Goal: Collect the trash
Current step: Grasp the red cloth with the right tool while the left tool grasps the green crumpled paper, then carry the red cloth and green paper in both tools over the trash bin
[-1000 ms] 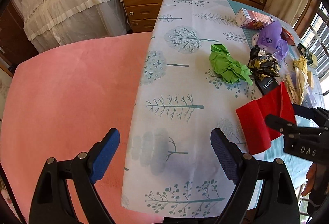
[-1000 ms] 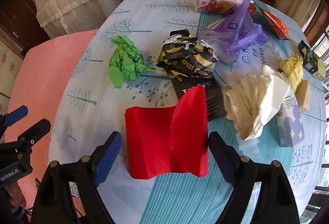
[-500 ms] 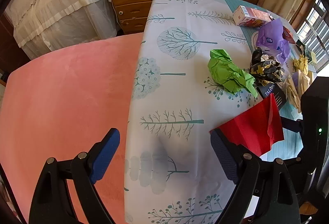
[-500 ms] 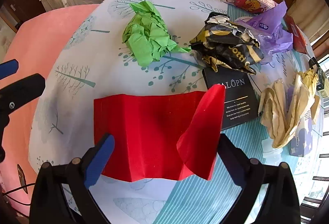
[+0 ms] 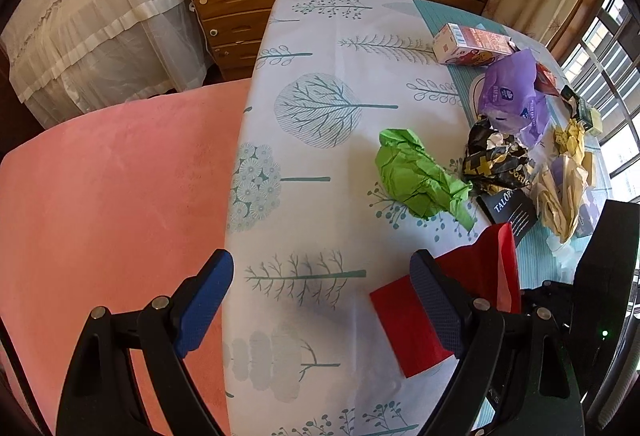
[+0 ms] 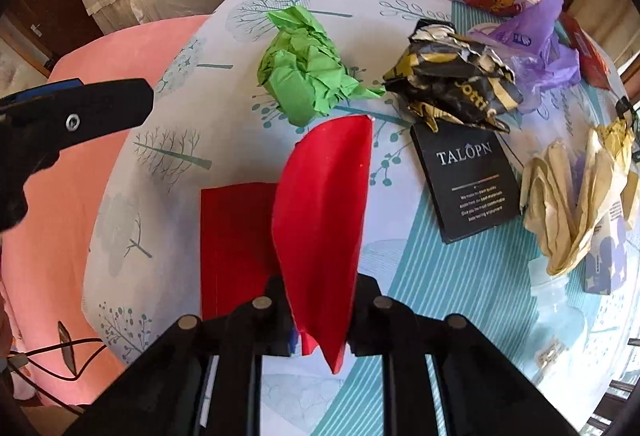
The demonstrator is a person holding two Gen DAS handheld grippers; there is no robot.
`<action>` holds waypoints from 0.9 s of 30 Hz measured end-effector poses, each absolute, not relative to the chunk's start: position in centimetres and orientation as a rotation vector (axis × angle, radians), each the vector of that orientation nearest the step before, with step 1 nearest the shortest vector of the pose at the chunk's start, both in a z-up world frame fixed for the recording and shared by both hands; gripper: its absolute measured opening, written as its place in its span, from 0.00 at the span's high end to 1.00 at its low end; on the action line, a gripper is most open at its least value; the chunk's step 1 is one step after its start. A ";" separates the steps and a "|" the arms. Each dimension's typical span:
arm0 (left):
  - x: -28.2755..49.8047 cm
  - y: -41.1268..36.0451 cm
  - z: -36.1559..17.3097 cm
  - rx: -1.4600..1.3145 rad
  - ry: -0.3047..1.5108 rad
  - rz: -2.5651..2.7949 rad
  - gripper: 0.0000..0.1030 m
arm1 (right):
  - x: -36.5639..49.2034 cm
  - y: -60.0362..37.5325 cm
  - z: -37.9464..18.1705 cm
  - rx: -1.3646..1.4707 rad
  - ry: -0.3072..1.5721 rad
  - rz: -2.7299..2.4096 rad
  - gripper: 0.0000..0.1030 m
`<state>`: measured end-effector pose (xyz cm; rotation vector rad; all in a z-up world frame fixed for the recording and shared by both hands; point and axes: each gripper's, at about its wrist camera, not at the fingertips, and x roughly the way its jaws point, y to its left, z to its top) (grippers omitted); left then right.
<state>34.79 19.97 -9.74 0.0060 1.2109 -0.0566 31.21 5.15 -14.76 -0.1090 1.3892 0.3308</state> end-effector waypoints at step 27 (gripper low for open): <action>43.3 13.7 -16.1 -0.092 1.402 -0.192 0.58 | 30.8 -4.7 -8.2 0.140 1.263 0.145 0.87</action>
